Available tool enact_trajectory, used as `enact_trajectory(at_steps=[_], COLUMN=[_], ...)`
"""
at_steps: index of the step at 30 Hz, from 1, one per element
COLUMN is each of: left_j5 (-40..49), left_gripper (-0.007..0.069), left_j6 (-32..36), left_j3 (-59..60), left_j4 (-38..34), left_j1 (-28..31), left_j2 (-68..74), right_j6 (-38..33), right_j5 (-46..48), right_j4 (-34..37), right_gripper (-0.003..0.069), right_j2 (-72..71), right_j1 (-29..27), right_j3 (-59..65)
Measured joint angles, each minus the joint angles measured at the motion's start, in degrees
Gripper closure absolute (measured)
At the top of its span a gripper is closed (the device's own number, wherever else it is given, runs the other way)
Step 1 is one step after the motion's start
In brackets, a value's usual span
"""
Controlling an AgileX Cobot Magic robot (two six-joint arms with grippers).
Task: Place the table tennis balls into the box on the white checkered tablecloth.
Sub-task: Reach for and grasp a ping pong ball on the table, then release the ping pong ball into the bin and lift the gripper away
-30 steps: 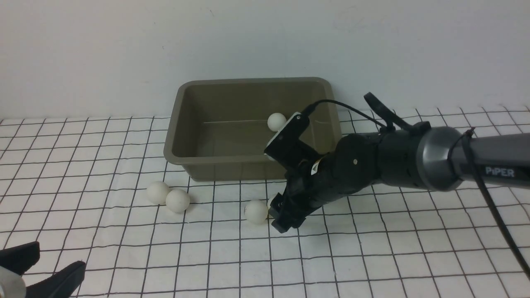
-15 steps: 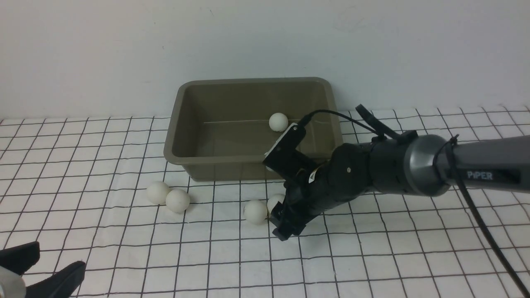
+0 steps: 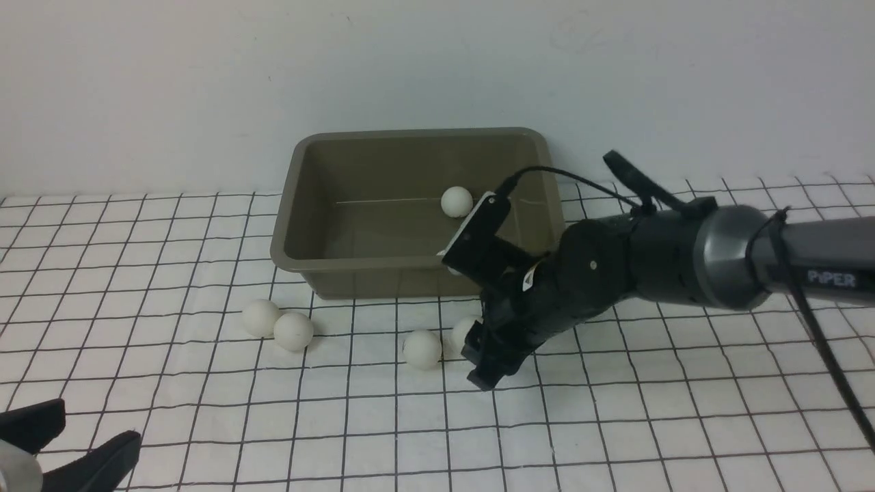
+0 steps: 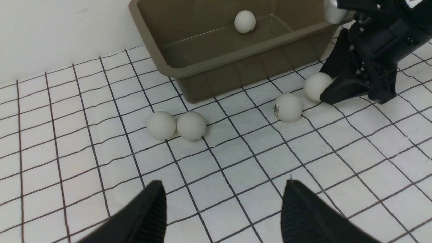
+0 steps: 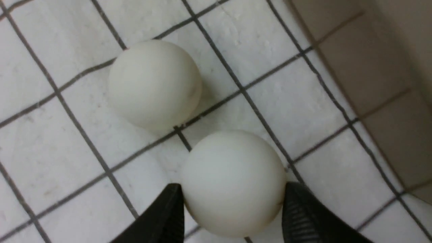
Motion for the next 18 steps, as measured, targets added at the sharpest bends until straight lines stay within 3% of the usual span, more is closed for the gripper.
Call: enact_trajectory(at_steps=[10,18], left_j5=[0.00,0.00], left_gripper=[0.0209,0.0209], left_j6=[0.00,0.00], left_j3=[0.00,0.00], left_j4=[0.00,-0.14], left_j1=[0.00,0.00], left_j2=[0.00,0.00], right_j6=[1.26,-7.67], right_j5=[9.98,-1.86], right_j4=[-4.25,4.64], right_gripper=[0.0320,0.0320], right_j2=[-11.32,-11.78], right_j1=[-4.23,-4.23], right_j3=[0.00,-4.10])
